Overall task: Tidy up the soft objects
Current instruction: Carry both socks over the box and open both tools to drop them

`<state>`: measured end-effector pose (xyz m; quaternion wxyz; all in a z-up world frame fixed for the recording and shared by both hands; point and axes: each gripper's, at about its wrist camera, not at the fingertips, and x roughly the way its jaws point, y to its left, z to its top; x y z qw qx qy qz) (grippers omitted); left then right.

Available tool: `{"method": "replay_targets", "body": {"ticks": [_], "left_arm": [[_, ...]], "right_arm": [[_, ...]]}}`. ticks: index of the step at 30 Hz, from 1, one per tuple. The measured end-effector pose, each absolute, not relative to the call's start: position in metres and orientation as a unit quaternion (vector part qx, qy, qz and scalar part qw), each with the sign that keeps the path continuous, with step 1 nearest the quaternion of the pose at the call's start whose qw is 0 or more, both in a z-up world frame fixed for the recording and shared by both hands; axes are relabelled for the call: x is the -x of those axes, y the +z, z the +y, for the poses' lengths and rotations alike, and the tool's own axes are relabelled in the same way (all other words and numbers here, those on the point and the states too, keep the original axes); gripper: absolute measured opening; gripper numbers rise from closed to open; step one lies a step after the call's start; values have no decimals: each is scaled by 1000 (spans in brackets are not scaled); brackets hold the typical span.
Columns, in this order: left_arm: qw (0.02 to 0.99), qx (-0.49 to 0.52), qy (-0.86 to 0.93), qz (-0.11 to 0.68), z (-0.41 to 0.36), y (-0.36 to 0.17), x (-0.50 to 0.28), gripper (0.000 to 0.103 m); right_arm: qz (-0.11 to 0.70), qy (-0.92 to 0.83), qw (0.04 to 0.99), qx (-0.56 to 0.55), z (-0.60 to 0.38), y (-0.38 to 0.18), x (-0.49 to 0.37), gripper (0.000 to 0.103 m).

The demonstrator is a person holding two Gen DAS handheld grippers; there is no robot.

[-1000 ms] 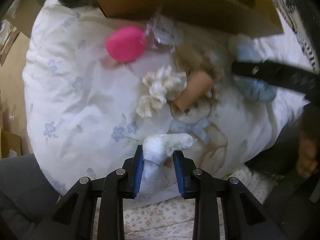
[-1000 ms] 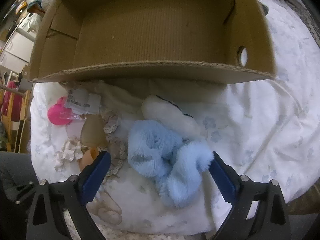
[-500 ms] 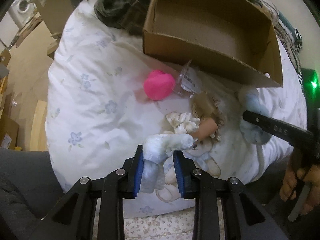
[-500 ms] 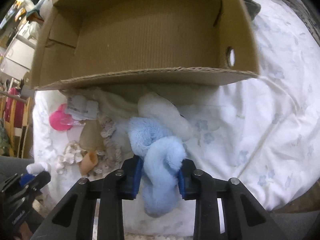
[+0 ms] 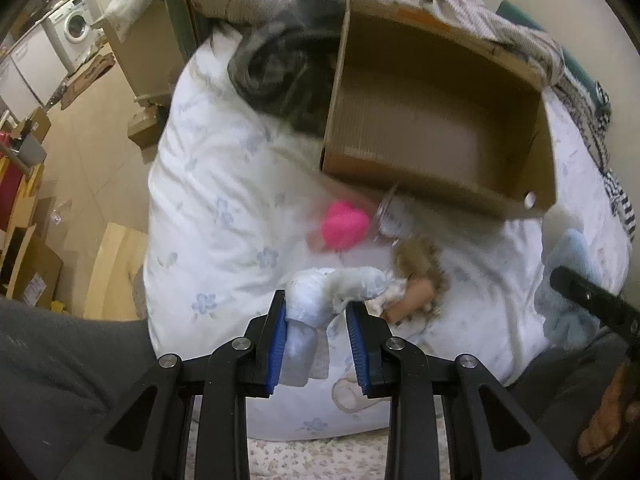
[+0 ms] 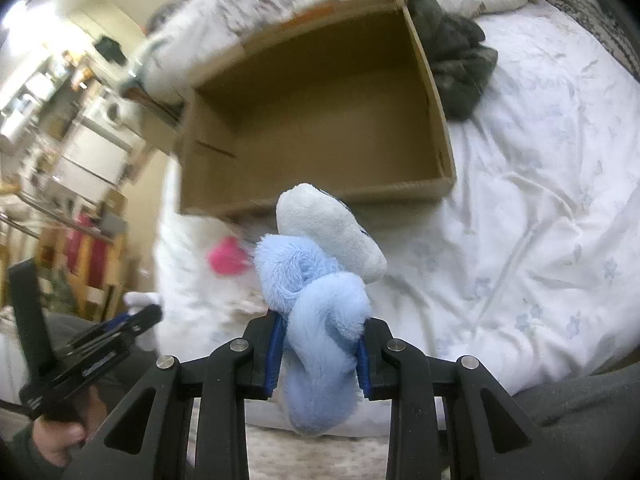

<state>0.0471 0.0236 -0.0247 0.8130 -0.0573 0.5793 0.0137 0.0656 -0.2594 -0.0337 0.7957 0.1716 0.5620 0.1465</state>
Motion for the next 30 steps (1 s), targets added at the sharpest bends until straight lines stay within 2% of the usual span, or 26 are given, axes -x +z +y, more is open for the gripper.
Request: {"method": "replay_targets", "body": {"ticks": [7,13,23,30], "left_arm": [[841,63,0,538,18,28,-72,26],[853,55,-11,519,15,40,-112,26],[859,45,-36,508,-7,31,-177,26],[865,33,-56,498,-23,11,-202,26]], "right_arm": [[511,168,822,-187,-259,0,-75,32],[485,166,837,-193,-268,11,-100,32],[472,164,842,-202,-278,15,-151,32],[479,167,836,-210,-269,-13,-183,32]]}}
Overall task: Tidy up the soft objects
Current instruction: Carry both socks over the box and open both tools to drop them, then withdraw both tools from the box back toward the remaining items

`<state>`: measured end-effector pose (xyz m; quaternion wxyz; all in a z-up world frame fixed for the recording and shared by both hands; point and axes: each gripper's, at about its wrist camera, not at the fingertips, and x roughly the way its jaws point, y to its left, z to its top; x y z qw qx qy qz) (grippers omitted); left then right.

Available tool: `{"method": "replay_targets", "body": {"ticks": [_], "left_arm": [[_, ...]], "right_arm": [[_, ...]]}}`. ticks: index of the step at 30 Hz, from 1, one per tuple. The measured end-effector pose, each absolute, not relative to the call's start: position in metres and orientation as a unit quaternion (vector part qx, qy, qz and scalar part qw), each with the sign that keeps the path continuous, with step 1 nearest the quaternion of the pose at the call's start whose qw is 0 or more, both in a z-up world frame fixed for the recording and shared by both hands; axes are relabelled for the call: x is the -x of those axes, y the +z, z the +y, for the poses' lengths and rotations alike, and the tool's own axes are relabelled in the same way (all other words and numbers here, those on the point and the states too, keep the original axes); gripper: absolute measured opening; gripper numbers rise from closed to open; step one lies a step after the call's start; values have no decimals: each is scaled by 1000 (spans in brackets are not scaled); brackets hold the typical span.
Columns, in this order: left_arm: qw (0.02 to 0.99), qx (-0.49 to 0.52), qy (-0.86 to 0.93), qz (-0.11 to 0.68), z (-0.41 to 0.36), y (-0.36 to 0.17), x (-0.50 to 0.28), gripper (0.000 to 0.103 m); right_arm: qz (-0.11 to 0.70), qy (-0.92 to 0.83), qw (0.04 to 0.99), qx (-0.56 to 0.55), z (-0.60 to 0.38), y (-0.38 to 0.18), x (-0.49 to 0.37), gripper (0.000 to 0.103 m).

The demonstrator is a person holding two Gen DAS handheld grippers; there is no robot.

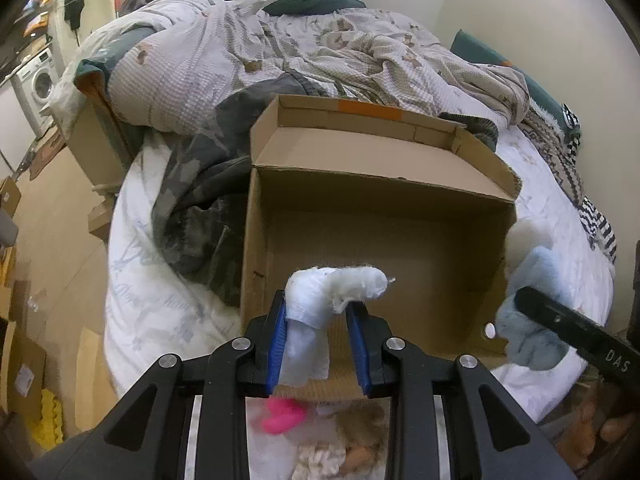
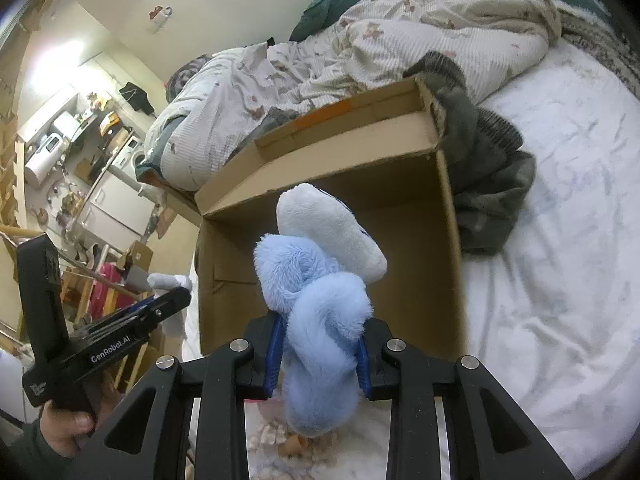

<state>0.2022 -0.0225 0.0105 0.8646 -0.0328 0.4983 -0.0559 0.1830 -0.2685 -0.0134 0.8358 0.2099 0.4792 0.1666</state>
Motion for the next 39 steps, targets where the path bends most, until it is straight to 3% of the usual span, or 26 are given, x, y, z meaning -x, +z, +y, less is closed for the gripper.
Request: {"method": "replay_targets", "body": {"ticks": [7,31,34,37,39], "left_arm": [[858,65,-47,508,-18,-28,-217,26],[851,36,-49,522,-35,-44,-217,27],[851,37,-60,521,-38,-42,-216,38],[853,36,-62,518,-41,-40,-215,61],[856,33,-60,513,-42,-38,-214,65]], "right_arm": [[508,152,829,-177,-252,-47,-191,32],[531,129,826,-139,-248,-64,-201,33],[526,132,828,-139,-247,-62,-199,36],[520,137,831,-145,-247,-59,-198,56],[515,139,831,-154,-248,-57,-198,66]]}}
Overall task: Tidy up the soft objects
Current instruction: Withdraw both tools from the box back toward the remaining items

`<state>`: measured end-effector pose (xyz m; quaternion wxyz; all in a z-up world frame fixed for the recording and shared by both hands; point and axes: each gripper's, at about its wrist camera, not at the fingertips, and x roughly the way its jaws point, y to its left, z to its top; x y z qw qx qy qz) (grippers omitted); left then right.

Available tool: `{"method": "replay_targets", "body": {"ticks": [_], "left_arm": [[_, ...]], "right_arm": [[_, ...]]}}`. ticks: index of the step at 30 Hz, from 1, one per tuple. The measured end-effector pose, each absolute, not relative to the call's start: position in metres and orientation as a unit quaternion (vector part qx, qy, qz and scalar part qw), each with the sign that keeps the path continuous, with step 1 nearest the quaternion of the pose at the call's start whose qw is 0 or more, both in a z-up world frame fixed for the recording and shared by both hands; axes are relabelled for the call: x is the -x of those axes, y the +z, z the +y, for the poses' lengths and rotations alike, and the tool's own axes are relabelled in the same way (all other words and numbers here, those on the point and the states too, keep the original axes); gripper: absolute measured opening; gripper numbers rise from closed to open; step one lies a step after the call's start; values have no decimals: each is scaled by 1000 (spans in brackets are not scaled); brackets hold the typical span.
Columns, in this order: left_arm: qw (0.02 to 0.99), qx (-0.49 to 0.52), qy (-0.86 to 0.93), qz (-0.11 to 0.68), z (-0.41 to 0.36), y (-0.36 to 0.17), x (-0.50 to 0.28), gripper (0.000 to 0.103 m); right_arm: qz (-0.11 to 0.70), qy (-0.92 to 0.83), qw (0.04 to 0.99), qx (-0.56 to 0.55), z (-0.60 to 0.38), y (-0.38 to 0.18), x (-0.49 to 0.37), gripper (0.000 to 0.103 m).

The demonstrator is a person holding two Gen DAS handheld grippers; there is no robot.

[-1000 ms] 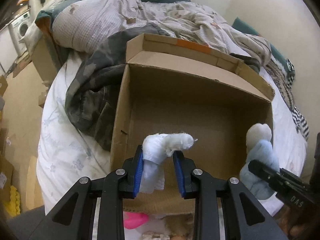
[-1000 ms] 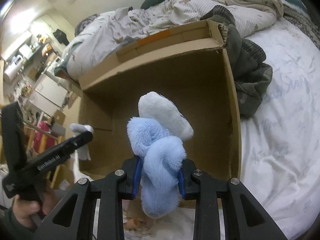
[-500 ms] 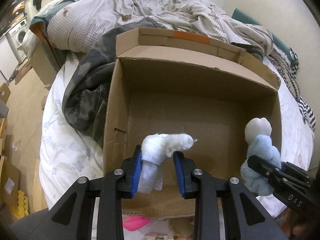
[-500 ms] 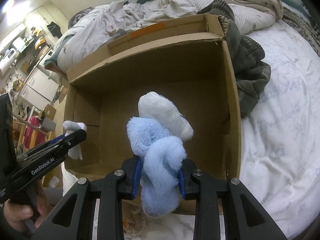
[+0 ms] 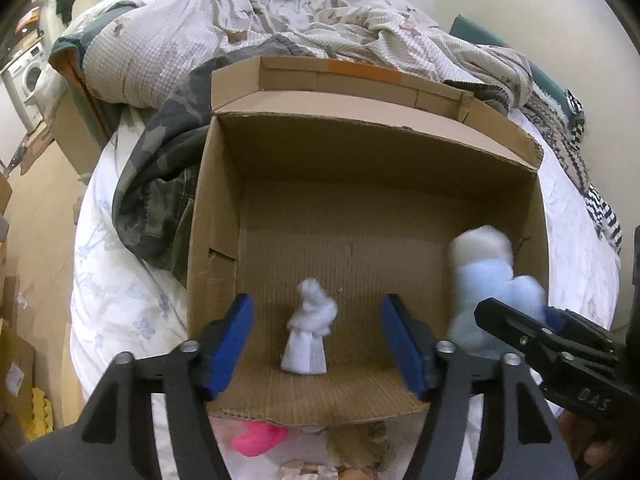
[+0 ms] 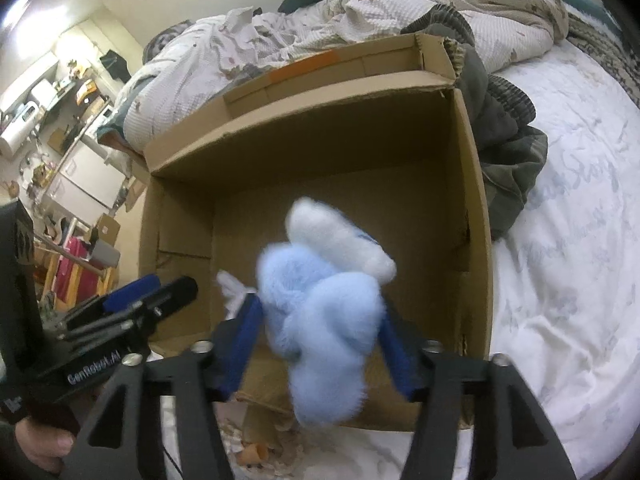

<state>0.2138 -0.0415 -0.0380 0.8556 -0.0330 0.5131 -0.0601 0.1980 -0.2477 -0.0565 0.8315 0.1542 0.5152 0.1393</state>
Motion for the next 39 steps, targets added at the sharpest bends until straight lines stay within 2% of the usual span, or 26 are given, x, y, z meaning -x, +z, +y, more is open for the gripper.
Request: {"method": "replay_targets", "body": {"ticks": [3,11,16,26,39], "left_arm": [[857,19,-57,512,-45,-37,-213,65],[874,5,-57,483,-48,-24,-208,65],[866,40,-52,495,-36,-24,-209,65],[879,32,-42,474,-22,-5,-186,66],[871,25,-24,490,1,-5,-147,66]], "right_arm": [[505,137,838,-152,-248,-50,-198,66],[478,130,856,-148,-247,-38,-196,101],[472,122,857,-167,-251,-37,-196,103],[473,121,855,-177,-251,-34,-179,103],[465,109,865,-154,-244,-26,-141,103]]}}
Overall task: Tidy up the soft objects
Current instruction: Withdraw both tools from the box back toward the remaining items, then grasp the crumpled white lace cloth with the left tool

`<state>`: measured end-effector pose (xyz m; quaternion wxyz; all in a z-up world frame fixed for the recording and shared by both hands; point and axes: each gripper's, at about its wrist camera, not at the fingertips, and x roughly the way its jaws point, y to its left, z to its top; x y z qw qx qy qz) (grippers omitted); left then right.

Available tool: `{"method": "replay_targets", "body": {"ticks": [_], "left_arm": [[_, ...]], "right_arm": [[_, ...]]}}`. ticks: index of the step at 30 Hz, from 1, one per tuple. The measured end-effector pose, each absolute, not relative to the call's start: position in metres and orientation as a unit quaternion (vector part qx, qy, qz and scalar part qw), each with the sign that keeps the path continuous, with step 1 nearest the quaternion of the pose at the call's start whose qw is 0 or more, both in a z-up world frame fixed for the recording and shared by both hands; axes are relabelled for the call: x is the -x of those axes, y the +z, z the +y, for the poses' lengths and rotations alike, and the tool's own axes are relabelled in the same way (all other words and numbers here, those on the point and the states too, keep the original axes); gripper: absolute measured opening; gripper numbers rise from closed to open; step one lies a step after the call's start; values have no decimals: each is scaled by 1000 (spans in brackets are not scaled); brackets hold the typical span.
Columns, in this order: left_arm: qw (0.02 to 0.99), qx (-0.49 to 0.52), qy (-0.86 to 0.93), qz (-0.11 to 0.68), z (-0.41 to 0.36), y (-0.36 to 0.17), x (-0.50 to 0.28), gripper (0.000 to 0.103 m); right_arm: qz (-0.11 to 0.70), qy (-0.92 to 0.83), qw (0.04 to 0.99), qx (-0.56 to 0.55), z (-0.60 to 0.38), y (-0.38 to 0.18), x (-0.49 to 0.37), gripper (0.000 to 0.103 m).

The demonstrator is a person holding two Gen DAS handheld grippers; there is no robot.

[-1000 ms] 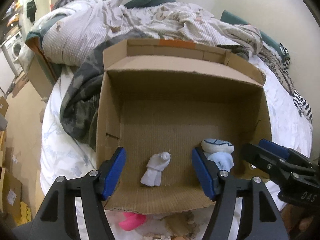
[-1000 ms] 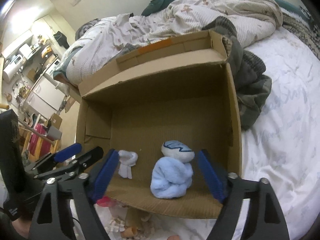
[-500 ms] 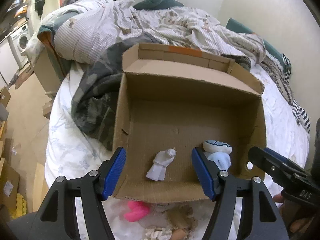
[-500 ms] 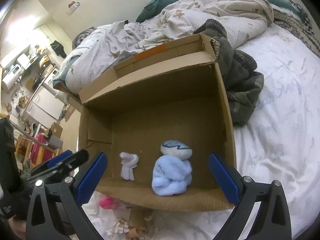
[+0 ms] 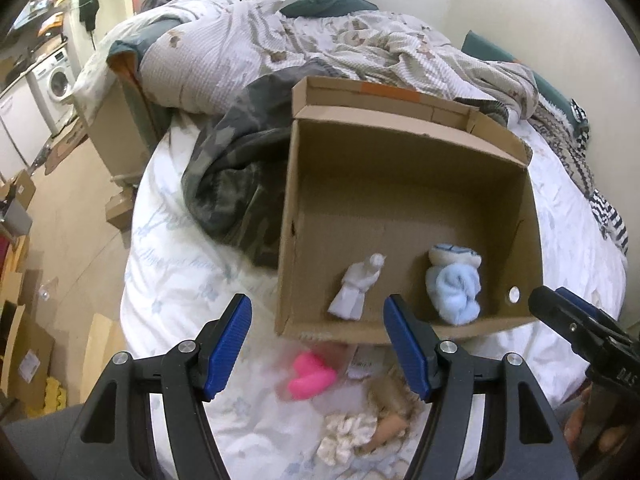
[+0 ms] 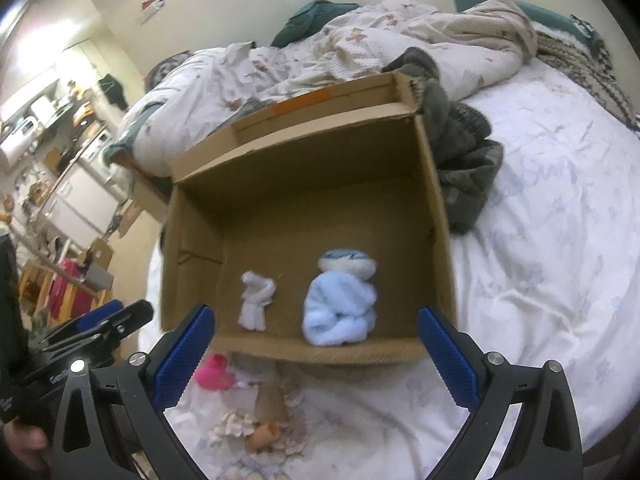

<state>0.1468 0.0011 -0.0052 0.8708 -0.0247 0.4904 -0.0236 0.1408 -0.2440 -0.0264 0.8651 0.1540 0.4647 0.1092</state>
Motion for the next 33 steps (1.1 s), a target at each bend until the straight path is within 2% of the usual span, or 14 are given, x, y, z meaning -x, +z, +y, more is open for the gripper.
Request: {"method": "replay_targets", "body": {"ticks": [25,33], "left_arm": [[874,0,-21,486,17,-12,-106,66],[837,53,-7,545,38,-35,-114,66]], "right_arm": [[510,143,836,-143,-217,-45,-105,103],[528,117,826,-158,-224,-55,-108,103]]}}
